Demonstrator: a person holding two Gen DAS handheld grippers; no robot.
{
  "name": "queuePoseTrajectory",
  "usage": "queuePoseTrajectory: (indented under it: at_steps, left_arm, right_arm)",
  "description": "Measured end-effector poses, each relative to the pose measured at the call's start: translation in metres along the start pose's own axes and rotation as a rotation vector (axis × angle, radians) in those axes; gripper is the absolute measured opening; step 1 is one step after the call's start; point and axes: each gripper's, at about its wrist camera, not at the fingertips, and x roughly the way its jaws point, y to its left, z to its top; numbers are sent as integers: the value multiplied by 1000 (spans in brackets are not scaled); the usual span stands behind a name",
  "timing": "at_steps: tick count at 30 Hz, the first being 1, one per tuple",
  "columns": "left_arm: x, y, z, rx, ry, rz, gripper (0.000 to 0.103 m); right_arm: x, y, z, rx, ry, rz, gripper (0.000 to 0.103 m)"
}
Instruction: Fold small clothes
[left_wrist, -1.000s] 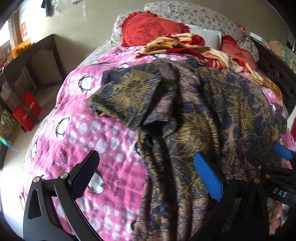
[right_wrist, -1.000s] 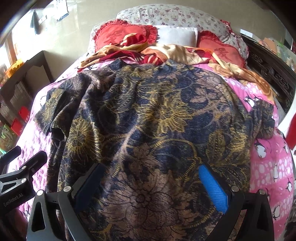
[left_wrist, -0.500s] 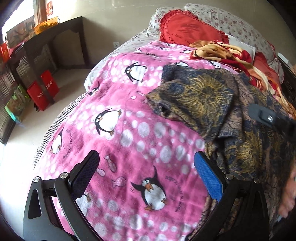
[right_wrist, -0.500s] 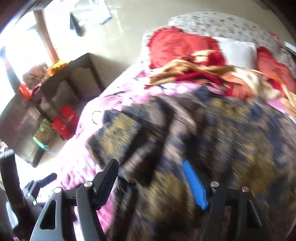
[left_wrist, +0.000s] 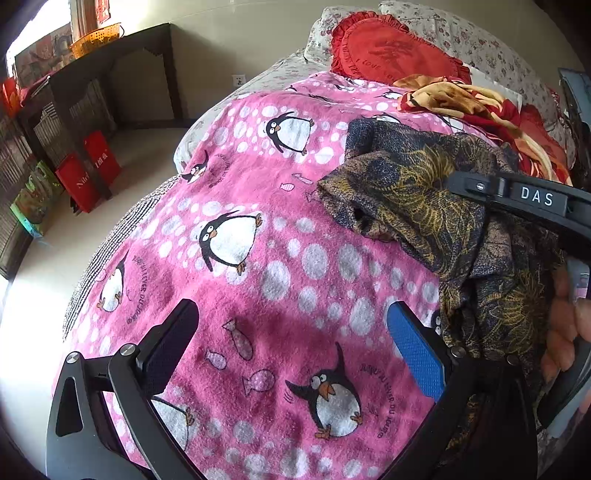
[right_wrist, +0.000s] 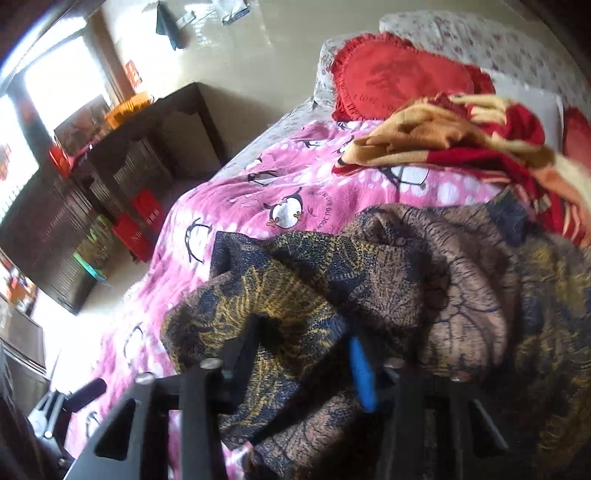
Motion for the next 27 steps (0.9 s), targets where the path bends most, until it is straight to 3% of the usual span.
queuePoseTrajectory:
  at_steps: [1,4,10,12,15,19,27]
  left_arm:
    - [-1,1,0,-2,-2,1,102]
    - [-5,1,1,-4,-9,0,102]
    - [-21,-9,1,-3,-36,-25,102]
    - [-27,-19,0,19,-48,-32,102]
    - [-30,-34,-3,56,-47,-38,102]
    - [-28,-55,-8,91,-37,-52,102]
    - [-14,-77,-11,140,-12,-32,102]
  right_arm:
    - [-2,-4,-1,9,1,-1,8]
    - [-29,-5,2,26,-44,61,4]
    - [-151,-23,23,23,-241,93,4]
    - [-193,-40,28,37,-297,54,4]
    - [-248,-81,28,70,-351,-88,4]
    - [-286,-147,10,201,-331,-244,4]
    - [-261,-246,-47,358,-152,-463,4]
